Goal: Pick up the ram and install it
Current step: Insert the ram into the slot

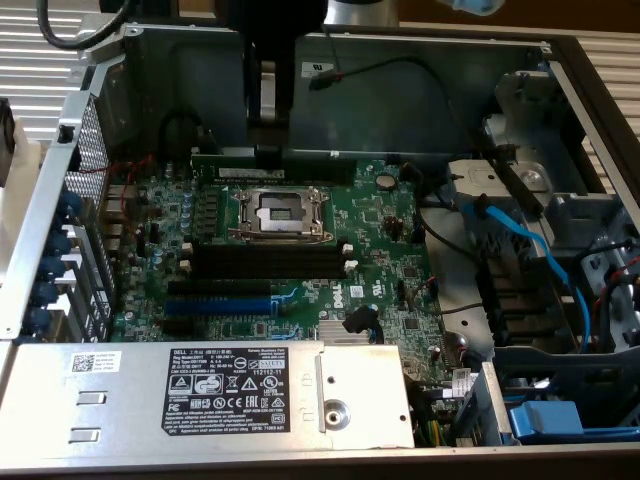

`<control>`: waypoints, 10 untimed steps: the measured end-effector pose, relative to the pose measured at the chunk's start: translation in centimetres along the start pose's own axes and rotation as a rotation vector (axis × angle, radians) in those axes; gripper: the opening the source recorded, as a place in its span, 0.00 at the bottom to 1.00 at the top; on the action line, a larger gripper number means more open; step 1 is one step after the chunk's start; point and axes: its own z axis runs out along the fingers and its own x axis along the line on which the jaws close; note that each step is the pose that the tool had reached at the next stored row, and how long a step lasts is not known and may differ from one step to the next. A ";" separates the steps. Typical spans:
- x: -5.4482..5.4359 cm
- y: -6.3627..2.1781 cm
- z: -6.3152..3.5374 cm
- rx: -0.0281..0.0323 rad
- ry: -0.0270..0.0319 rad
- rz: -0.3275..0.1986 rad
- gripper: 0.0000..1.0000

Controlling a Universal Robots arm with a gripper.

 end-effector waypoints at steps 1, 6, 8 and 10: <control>0.1 0.00 0.18 -0.0001 0.0000 -0.003 0.12; 0.9 -0.04 1.10 -0.0014 0.0001 -0.016 0.12; 1.3 -0.05 1.48 -0.0023 0.0002 -0.019 0.12; 2.0 -0.08 2.03 -0.0028 0.0001 -0.024 0.12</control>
